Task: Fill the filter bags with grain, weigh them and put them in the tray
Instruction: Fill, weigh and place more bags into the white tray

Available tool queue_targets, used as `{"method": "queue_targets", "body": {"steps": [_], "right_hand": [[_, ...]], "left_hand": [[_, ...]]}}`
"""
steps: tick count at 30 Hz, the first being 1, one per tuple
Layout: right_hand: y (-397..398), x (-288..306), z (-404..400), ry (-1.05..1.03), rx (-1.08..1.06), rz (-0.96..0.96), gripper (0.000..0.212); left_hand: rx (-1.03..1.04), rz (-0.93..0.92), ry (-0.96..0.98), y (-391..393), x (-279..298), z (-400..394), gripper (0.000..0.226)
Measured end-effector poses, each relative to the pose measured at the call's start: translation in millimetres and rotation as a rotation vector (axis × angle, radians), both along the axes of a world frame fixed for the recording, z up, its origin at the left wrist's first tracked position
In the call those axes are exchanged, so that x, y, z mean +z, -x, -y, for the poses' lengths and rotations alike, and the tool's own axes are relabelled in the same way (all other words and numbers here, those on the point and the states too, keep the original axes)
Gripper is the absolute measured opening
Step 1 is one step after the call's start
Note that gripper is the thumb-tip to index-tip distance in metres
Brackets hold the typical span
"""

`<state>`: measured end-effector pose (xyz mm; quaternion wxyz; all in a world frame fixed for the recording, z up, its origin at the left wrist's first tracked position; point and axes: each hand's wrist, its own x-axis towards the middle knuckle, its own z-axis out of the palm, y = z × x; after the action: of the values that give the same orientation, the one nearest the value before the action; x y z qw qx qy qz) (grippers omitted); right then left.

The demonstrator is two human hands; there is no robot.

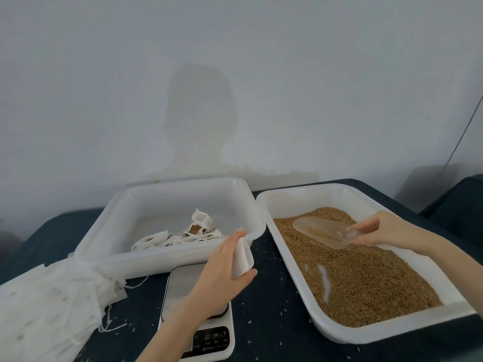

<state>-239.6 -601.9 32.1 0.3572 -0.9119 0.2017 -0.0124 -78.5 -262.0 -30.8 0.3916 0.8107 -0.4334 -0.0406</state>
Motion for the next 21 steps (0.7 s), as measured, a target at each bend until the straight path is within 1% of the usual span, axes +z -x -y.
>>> {"method": "queue_targets", "body": {"steps": [4,9,12,21], "right_hand": [[-8.4,22.0,-35.0,-0.09,0.208,0.033,0.028],[-22.1,34.8,-67.0,-0.107,0.357,0.029,0.03],[-25.6,38.5,-77.3,-0.116,0.393,0.015,0.029],[-35.7,38.9,-99.7,0.0,0.379,-0.048,0.029]], "left_hand": [[-0.012,-0.033,0.005,1.1,3.2,-1.6,0.06],[-0.022,-0.039,-0.019,2.3,5.5,-2.5,0.064],[-0.021,-0.031,-0.029,0.6,5.8,-4.9,0.067],[-0.021,0.048,-0.061,-2.5,1.5,-7.9,0.068]]}}
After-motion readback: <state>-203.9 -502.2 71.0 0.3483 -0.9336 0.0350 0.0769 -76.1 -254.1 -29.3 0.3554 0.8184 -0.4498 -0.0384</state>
